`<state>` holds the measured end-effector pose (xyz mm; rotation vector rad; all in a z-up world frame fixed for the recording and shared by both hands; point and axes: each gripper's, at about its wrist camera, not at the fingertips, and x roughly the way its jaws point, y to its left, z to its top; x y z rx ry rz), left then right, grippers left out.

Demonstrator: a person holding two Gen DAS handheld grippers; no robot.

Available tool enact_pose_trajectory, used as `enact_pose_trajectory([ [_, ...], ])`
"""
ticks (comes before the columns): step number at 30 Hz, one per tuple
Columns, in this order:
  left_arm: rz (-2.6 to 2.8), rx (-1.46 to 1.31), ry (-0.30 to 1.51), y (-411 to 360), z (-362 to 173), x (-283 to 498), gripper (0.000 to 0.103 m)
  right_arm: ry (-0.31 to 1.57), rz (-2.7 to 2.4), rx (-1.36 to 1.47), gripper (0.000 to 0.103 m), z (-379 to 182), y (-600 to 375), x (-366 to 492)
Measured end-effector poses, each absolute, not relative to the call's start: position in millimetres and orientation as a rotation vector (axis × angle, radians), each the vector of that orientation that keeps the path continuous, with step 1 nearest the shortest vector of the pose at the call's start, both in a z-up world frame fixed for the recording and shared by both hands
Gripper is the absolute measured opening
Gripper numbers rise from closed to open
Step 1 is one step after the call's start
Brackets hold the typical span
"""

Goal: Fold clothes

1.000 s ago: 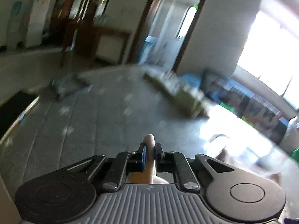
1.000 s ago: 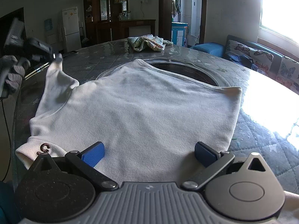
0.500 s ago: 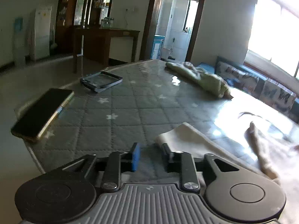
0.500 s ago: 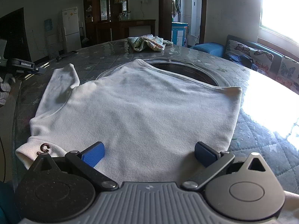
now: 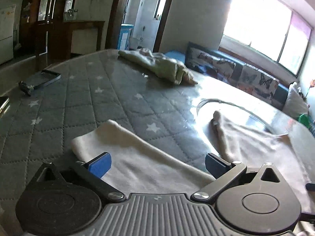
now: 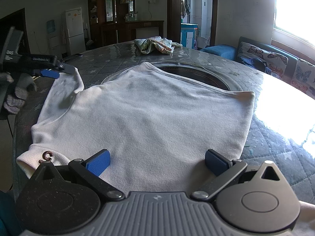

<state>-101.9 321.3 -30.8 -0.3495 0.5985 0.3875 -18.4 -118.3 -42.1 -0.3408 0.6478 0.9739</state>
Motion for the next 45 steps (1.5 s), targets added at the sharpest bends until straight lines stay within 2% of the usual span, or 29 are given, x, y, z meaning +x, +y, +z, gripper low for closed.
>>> enact_pose_trajectory([
  [13,0.6,-0.235,0.682,338,-40,-101,0.103,0.648,0.974,-0.341,0.103,-42,-119,-18],
  [20,0.679,-0.283,0.677,346,-34,-109,0.103,0.648,0.974,-0.341,0.103,-42,-119,-18],
  [30,0.292,-0.354,0.58,276,7,-104,0.103,0.648,0.974,-0.341,0.103,-42,-119,-18],
  [45,-0.009,-0.302,0.59,210,-7,-82,0.102,0.649,0.975,-0.34,0.103,-43,-118,-18],
])
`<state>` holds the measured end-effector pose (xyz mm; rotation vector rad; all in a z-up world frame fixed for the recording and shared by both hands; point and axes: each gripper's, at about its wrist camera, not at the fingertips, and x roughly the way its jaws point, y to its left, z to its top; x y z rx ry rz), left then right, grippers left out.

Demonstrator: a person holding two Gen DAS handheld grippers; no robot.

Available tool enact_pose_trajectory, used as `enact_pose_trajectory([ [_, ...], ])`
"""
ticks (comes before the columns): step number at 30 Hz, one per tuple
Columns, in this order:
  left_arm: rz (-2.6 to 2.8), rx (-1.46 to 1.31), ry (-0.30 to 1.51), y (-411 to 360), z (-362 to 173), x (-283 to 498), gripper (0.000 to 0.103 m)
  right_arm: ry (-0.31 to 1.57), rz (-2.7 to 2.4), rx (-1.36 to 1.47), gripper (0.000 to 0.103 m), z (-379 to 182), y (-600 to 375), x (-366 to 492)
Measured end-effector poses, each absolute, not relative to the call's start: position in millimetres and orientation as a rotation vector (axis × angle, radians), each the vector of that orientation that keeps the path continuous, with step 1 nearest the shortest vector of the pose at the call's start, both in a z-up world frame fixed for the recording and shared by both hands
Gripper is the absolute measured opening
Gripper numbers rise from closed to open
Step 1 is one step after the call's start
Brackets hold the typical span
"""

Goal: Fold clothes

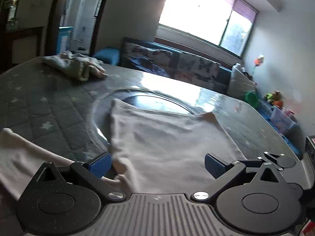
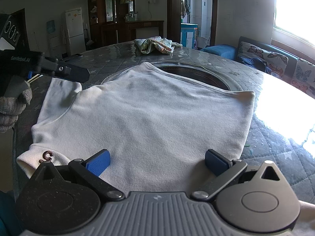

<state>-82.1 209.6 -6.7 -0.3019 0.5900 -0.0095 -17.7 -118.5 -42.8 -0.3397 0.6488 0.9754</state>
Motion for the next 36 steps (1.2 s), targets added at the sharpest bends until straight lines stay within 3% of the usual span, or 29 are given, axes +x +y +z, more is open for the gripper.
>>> enact_pose_trajectory([
  [6,0.032,-0.303,0.674,210,-25,-74,0.103,0.649,0.975,-0.34,0.103,-43,-118,-18],
  [36,0.088,-0.148,0.726,193,-34,-63,0.103,0.657,0.871,-0.242,0.103,-18,-171,-25],
])
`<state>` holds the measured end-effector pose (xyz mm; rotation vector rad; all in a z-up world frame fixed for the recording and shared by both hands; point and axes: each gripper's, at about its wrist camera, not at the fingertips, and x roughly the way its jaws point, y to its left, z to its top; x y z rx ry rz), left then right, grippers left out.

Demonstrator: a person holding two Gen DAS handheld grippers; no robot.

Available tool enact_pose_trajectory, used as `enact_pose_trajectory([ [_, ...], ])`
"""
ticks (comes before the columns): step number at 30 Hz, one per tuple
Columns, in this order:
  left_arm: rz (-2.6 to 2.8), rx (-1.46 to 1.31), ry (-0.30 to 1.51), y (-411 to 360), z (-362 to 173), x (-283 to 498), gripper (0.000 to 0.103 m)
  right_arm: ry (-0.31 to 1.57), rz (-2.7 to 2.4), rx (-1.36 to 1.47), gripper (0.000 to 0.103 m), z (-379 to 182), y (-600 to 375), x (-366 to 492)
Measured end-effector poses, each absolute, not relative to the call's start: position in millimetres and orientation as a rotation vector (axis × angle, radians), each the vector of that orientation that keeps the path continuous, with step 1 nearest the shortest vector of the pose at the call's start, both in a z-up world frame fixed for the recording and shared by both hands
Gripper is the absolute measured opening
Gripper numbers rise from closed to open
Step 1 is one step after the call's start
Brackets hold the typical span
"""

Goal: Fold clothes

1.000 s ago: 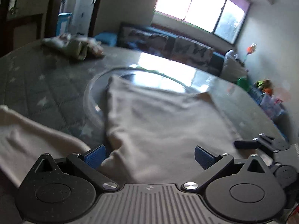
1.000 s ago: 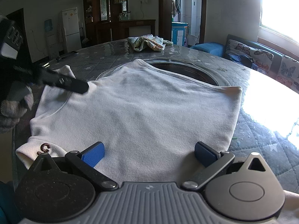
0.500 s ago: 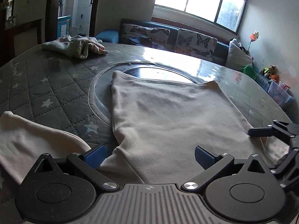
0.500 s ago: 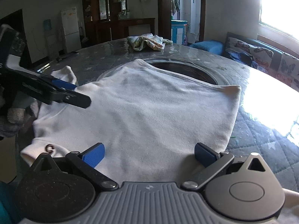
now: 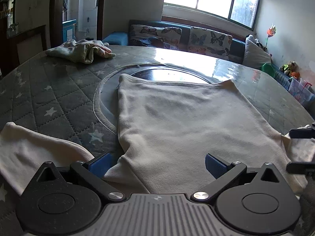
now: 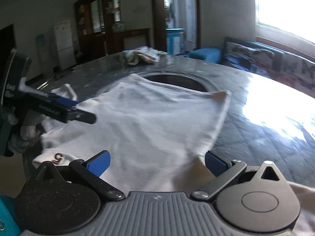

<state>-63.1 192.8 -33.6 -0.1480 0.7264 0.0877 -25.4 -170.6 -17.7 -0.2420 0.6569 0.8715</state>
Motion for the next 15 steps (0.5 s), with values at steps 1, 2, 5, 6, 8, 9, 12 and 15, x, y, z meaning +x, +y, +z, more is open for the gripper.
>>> enact_pose_trajectory([
  [1,0.089,-0.141,0.728,192,-34,-63,0.103,0.661,0.846,-0.235,0.103,-19,-176,-23],
  [2,0.089,-0.134,0.729,192,-34,-63,0.103,0.67,0.828,-0.225,0.103,-20,-183,-22],
  [5,0.089,-0.121,0.73,191,-35,-62,0.103,0.687,0.767,-0.207,0.103,-23,-202,-18],
  [6,0.09,-0.119,0.73,190,-35,-62,0.103,0.688,0.752,-0.204,0.103,-24,-206,-17],
  [8,0.093,-0.116,0.731,190,-35,-62,0.103,0.7,0.704,-0.186,0.103,-27,-220,-14],
  [9,0.093,-0.114,0.732,190,-35,-61,0.103,0.708,0.681,-0.183,0.103,-29,-226,-13],
  [12,0.093,-0.108,0.735,190,-35,-61,0.103,0.715,0.642,-0.19,0.103,-32,-240,-12],
  [15,0.094,-0.106,0.738,190,-35,-61,0.103,0.716,0.612,-0.181,0.103,-31,-254,-11],
])
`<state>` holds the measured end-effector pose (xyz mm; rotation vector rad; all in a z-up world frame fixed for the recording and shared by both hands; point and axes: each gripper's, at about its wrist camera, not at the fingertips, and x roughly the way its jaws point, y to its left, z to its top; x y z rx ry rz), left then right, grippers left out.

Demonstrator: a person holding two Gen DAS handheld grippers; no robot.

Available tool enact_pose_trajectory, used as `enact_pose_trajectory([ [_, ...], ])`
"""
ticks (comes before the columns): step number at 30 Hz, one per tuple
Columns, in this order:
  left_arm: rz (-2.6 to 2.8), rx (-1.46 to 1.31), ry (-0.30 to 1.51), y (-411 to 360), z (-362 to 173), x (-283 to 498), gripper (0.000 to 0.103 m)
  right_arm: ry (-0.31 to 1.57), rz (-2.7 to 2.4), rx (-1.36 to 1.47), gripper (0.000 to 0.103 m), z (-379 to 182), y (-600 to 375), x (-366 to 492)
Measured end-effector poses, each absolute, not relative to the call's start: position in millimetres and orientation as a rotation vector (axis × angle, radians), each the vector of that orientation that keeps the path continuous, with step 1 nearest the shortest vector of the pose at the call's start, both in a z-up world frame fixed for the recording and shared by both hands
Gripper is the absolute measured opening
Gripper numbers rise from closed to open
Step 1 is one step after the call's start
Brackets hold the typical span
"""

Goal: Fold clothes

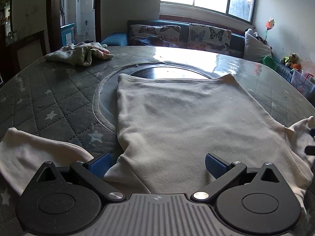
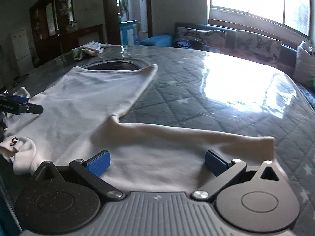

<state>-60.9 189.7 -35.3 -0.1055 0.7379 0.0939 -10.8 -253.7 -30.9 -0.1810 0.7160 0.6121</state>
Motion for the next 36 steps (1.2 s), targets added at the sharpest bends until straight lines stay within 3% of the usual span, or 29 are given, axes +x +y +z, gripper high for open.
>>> enact_pose_trajectory([
  [19,0.076,-0.085,0.73,180,-25,-60,0.103,0.741,0.38,-0.114,0.103,-32,-297,23],
  [36,-0.144,0.001,0.77,98,-22,-47,0.103,0.729,0.355,-0.169,0.103,-31,-287,17],
])
